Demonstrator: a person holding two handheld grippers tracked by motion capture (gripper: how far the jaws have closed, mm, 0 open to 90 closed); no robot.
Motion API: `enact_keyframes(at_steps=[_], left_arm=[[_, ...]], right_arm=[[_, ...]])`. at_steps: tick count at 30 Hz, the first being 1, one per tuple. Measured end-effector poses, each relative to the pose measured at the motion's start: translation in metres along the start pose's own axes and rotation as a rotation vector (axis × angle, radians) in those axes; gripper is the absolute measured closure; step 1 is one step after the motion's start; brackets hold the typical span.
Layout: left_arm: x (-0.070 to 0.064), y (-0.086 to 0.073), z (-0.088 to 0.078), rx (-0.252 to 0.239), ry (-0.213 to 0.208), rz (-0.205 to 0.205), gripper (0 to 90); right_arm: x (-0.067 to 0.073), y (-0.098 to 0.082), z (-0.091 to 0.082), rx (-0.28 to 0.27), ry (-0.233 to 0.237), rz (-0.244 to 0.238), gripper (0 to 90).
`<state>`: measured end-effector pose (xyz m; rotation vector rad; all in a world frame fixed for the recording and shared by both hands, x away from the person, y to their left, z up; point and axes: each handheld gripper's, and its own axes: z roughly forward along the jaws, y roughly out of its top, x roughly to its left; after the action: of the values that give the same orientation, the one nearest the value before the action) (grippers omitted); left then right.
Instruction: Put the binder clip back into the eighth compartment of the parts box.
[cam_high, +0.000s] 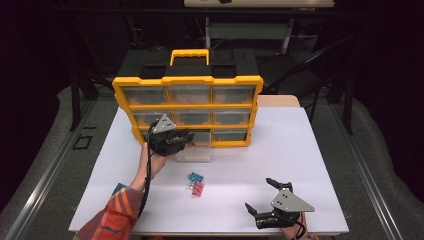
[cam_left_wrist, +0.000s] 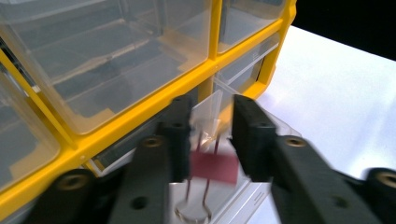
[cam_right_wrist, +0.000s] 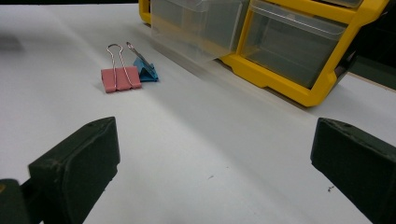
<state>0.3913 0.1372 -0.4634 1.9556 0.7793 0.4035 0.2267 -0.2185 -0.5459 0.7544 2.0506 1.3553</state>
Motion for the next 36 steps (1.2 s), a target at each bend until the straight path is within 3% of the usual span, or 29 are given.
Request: enact_keyframes(at_steps=[3,6,9,15,17,22,27,36], left_arm=[[0.001,-0.002,-0.002,-0.022,-0.037,-0.009,49.6],[-0.001,-0.005,-0.008,-0.033,-0.030,-0.009,34.4],[-0.004,-0.009,-0.019,-0.040,-0.024,0.005,25.7],[-0.010,-0.026,-0.039,-0.060,-0.029,0.017,15.8],[-0.012,-0.031,-0.045,-0.064,0.007,0.009,14.7],[-0.014,-0.044,-0.054,-0.053,0.046,-0.030,6.9],[-0.020,-0.056,-0.053,-0.014,0.080,-0.031,0.2],[-0.023,-0.066,-0.046,0.003,0.101,-0.058,0.0]], right_arm=[[0.000,0.000,-0.001,-0.004,0.001,0.004,0.6],[0.001,0.001,-0.001,-0.006,0.003,-0.004,0.6],[0.001,0.000,0.000,-0.001,0.007,-0.002,0.6],[0.002,0.000,0.000,0.002,0.010,-0.006,0.6],[0.002,0.001,0.002,0.003,0.012,-0.006,0.6],[0.002,0.000,0.004,0.015,0.015,-0.008,0.7],[0.003,0.001,0.001,0.006,0.017,-0.010,0.6],[0.003,0.001,0.003,0.011,0.022,-0.010,0.7]])
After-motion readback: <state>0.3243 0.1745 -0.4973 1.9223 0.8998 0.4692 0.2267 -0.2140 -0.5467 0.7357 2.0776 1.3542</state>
